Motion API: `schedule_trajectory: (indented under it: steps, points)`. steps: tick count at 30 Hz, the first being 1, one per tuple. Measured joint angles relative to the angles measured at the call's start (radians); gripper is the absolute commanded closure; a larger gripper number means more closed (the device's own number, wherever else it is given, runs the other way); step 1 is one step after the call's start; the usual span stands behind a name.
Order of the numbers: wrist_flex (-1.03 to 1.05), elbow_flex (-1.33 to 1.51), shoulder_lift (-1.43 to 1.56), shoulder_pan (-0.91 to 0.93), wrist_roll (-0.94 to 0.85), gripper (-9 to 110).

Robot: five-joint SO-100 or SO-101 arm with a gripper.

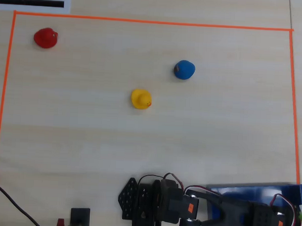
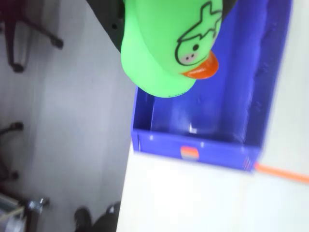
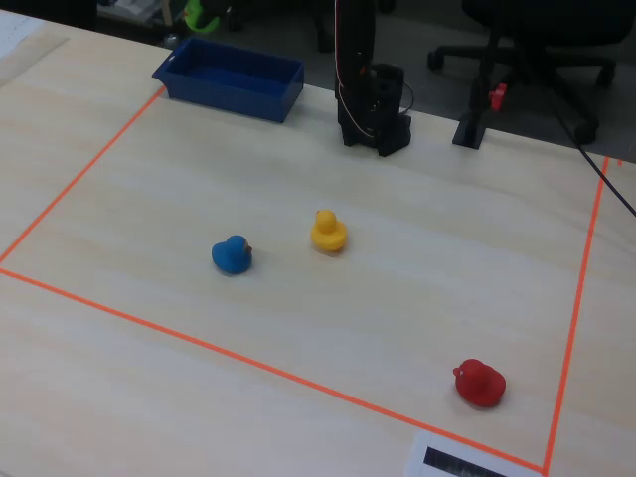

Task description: Grasp green duck and put it into box.

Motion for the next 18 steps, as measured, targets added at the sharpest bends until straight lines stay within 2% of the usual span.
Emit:
schedule_trajectory:
  steps: [18]
  points:
    - [0.0,0.069,-0.044,-0.075,0.021,98]
